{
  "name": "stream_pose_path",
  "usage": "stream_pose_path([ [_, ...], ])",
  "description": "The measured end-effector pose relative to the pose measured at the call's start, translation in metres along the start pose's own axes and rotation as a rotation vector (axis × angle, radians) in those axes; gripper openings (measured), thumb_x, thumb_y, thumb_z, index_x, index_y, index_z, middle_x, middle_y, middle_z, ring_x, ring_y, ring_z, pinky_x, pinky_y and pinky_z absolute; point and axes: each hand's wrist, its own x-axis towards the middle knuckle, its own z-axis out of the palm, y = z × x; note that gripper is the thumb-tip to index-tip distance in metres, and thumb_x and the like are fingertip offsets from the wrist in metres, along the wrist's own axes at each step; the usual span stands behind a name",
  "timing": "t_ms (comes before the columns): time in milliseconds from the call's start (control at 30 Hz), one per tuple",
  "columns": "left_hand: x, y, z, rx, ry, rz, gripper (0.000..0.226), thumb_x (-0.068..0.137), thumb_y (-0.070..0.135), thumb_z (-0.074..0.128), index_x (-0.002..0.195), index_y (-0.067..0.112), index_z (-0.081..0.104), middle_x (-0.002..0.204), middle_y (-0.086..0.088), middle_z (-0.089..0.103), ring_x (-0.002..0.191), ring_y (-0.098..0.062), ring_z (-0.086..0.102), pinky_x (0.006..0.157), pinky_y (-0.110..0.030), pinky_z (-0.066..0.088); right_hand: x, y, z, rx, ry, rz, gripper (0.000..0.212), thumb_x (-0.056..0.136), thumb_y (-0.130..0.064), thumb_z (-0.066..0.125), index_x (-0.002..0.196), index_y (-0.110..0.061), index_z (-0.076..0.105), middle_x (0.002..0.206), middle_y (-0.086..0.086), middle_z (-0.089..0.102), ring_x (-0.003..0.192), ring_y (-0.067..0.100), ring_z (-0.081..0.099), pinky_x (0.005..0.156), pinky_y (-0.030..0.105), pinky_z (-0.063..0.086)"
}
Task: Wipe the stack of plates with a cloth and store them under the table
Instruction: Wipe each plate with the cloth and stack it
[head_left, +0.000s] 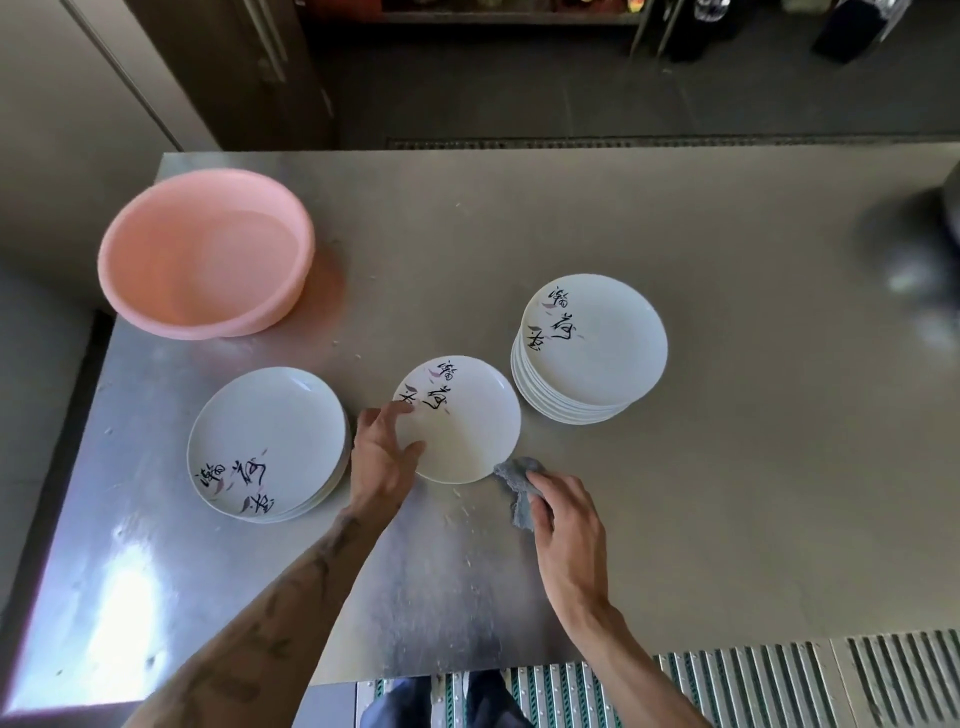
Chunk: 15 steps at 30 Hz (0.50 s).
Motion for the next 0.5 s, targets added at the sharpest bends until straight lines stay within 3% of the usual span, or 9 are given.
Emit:
stream_pose_path([
  [167, -0.005, 0.003, -0.005, -0.13, -0.064, -0.013, 0.042, 0.085, -0.004, 0.073, 0.123, 0.015, 0.074, 0.094, -0.02, 0.069, 0.074, -0.036, 0.067, 0.074, -0.039, 0.061, 0.001, -0.002, 0.002, 0.021, 0.015, 0.02, 0.03, 0.097, -0.007, 0.064, 0.125, -0.016, 0.071, 0.12, -0.005, 0.065, 0.11, 0.016, 0.063, 0.096, 0.033, 0.052],
  [233, -0.009, 0.006, -0.014, -0.185, -0.026, -0.025, 0.043, 0.086, -0.004, 0.071, 0.124, 0.015, 0.073, 0.093, -0.018, 0.071, 0.071, -0.036, 0.068, 0.063, -0.03, 0.061, -0.001, -0.002, 0.001, 0.02, 0.014, 0.012, 0.029, 0.097, -0.007, 0.064, 0.124, -0.016, 0.071, 0.12, -0.006, 0.065, 0.11, 0.015, 0.063, 0.095, 0.033, 0.053],
  [267, -0.009, 0.009, -0.019, -0.194, -0.003, -0.027, 0.043, 0.087, -0.004, 0.07, 0.125, 0.016, 0.073, 0.091, -0.015, 0.07, 0.07, -0.034, 0.068, 0.064, -0.029, 0.061, -0.002, -0.002, 0.0, 0.016, 0.011, 0.015, 0.029, 0.097, -0.007, 0.064, 0.124, -0.016, 0.071, 0.119, -0.006, 0.066, 0.109, 0.015, 0.063, 0.095, 0.033, 0.053],
  [367, -0.008, 0.019, -0.039, -0.21, 0.051, -0.022, 0.045, 0.088, -0.004, 0.069, 0.127, 0.018, 0.073, 0.08, -0.015, 0.066, 0.07, -0.037, 0.067, 0.075, -0.045, 0.063, -0.003, -0.003, -0.003, 0.008, 0.011, 0.03, 0.029, 0.098, -0.008, 0.063, 0.124, -0.016, 0.071, 0.118, -0.006, 0.066, 0.108, 0.016, 0.063, 0.094, 0.032, 0.053],
  [433, -0.006, 0.028, -0.054, -0.328, 0.077, -0.022, 0.045, 0.089, -0.003, 0.07, 0.128, 0.019, 0.072, 0.092, -0.019, 0.072, 0.079, -0.04, 0.07, 0.077, -0.049, 0.063, -0.005, -0.006, -0.005, 0.013, 0.002, 0.037, 0.029, 0.098, -0.008, 0.063, 0.124, -0.016, 0.071, 0.117, -0.005, 0.066, 0.107, 0.016, 0.063, 0.093, 0.032, 0.053],
  [500, -0.005, 0.044, -0.064, -0.435, 0.075, 0.019, 0.045, 0.09, 0.0, 0.071, 0.127, 0.025, 0.072, 0.105, -0.008, 0.076, 0.088, -0.028, 0.073, 0.079, -0.041, 0.063, -0.006, -0.008, -0.006, 0.003, -0.005, 0.028, 0.028, 0.098, -0.009, 0.063, 0.124, -0.016, 0.072, 0.116, -0.005, 0.066, 0.106, 0.016, 0.063, 0.092, 0.032, 0.053],
])
